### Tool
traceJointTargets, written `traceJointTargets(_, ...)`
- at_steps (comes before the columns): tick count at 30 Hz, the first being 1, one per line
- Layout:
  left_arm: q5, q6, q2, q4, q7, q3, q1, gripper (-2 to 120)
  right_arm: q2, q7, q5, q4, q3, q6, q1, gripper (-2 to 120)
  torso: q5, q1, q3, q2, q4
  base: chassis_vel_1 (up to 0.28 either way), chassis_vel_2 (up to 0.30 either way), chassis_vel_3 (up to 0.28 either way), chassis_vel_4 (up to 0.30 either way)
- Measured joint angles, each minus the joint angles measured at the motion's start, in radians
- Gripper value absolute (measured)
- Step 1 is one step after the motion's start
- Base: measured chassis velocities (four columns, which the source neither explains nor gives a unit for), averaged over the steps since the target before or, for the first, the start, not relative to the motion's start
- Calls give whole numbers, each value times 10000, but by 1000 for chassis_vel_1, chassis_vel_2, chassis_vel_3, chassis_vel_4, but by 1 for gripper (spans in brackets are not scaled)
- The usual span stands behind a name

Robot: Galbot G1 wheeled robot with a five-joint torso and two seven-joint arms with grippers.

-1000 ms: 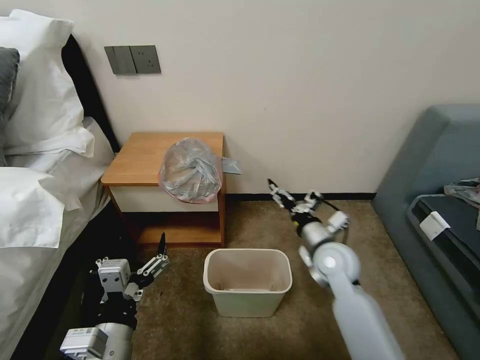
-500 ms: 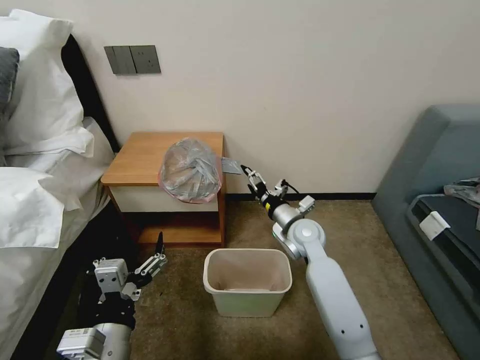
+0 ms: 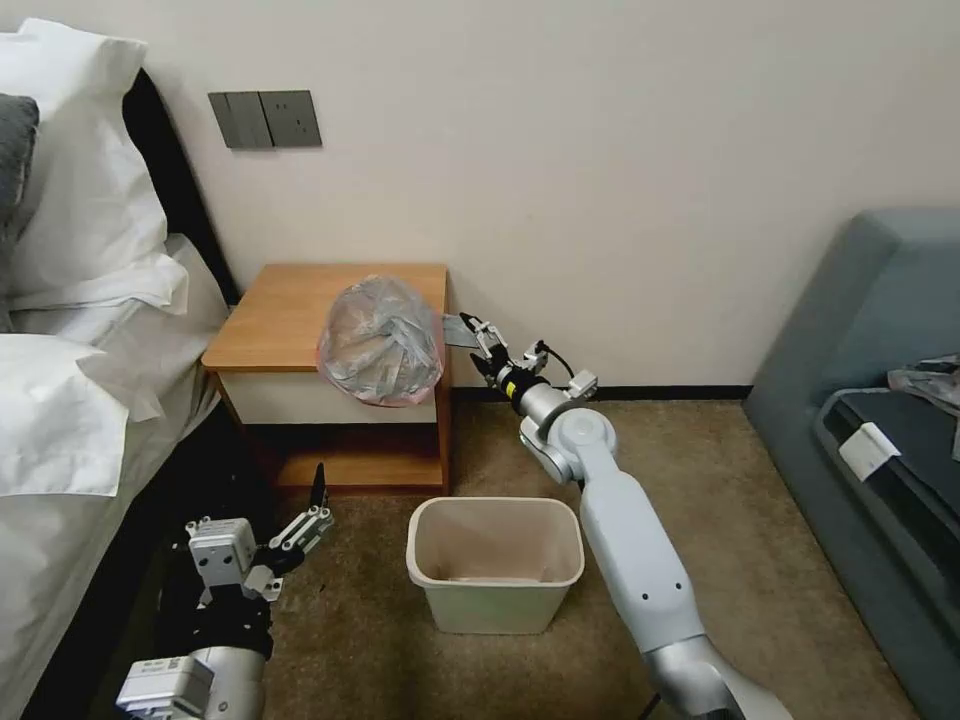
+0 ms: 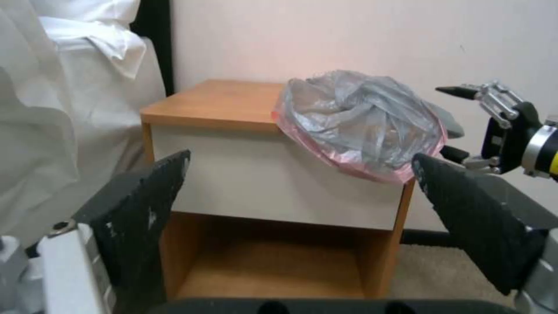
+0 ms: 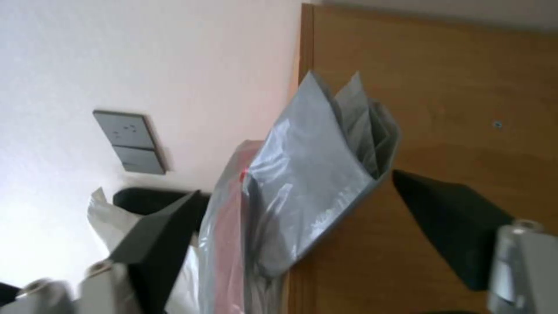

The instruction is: Pick up the garbage bag from the table and place it over the trash can.

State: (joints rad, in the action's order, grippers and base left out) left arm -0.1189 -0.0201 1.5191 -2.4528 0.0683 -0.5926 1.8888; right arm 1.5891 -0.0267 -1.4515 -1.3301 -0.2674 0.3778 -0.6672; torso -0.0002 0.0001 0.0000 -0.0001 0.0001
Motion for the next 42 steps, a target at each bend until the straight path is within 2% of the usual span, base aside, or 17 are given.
traceJointTargets(2, 2, -2, -6, 2, -3, -8, 2, 100, 14, 11, 3, 9, 33, -1, 17, 76, 0, -1, 0, 0, 0, 0, 0, 0, 0)
traceJointTargets(3, 2, -2, -6, 2, -3, -8, 2, 100, 14, 11, 3, 9, 33, -1, 17, 76, 0, -1, 0, 0, 0, 0, 0, 0, 0)
traceJointTargets(5, 9, -6, 0, 22, -4, -17, 4, 100, 14, 46, 19, 4, 44, -9, 17, 62, 1, 0, 0, 0, -1, 0, 0, 0, 0)
traceJointTargets(9, 24, -19, 21, 38, -4, -19, 6, 100, -5, 60, 20, -13, 51, -15, 17, 52, 1, -1, 0, 0, -1, 0, 0, 0, 0)
traceJointTargets(14, 68, -195, 46, 80, -35, -33, 45, 100, -45, 10, -246, -114, 86, -119, 9, 28, 2, -1, 0, 0, -1, 0, 0, 0, 0)
traceJointTargets(15, 68, -195, 46, 80, -35, -33, 45, 100, -45, 10, -246, -114, 86, -119, 9, 28, 2, -1, 0, 0, -1, 0, 0, 0, 0)
traceJointTargets(17, 68, -229, 38, 70, -40, -57, 77, 100, -67, -9, -299, -151, 84, -134, 8, 19, 2, -1, 0, 0, -1, 0, 0, 0, 0)
traceJointTargets(19, 68, -233, 36, 68, -40, -63, 80, 100, -71, -21, -306, -158, 81, -136, 8, 18, 2, -1, 0, 0, -1, 0, 0, 0, 0)
traceJointTargets(21, 80, -259, 35, 62, -48, -69, 103, 100, -90, -135, -317, -222, 71, -198, -16, 4, 2, -1, 0, 0, 0, 0, 0, 0, 0)
traceJointTargets(29, 163, -343, 66, 82, -81, -30, 118, 100, -212, -613, -366, -970, 92, -386, -389, 0, 2, -1, 0, 0, 0, 0, 0, 0, 0)
traceJointTargets(31, 234, -441, 63, 137, -99, -7, 117, 100, -452, -1292, -664, -2466, 257, -535, -1272, 0, 3, -1, 0, 0, -1, 0, 0, 0, 0)
traceJointTargets(32, 234, -441, 63, 137, -99, -7, 117, 100, -452, -1292, -664, -2466, 257, -535, -1272, 0, 3, -1, 0, 0, -1, 0, 0, 0, 0)
traceJointTargets(35, 279, -534, 87, 196, -102, 40, 77, 100, -798, -1702, -570, -3931, 591, -660, -2442, 0, 3, -1, -1, 2, -3, 0, 0, 0, 0)
traceJointTargets(36, 279, -534, 87, 196, -102, 40, 77, 100, -798, -1702, -570, -3931, 591, -660, -2442, 0, 3, -1, -1, 2, -3, 0, 0, 0, 0)
traceJointTargets(38, 364, -651, 155, 219, -102, 86, 84, 100, -1064, -1870, -283, -5035, 849, -738, -3327, 0, 3, -1, -1, 2, -1, 0, 0, 0, 0)
traceJointTargets(40, 376, -676, 171, 220, -102, 95, 94, 100, -1099, -1916, -240, -5263, 884, -751, -3510, 0, 3, -1, -1, 2, -1, 0, 0, 0, 0)
traceJointTargets(42, 392, -730, 181, 215, -97, 118, 128, 100, -1209, -2087, 7, -6281, 968, -780, -4431, 0, 2, -1, -2, 3, 1, 0, 0, 0, 0)
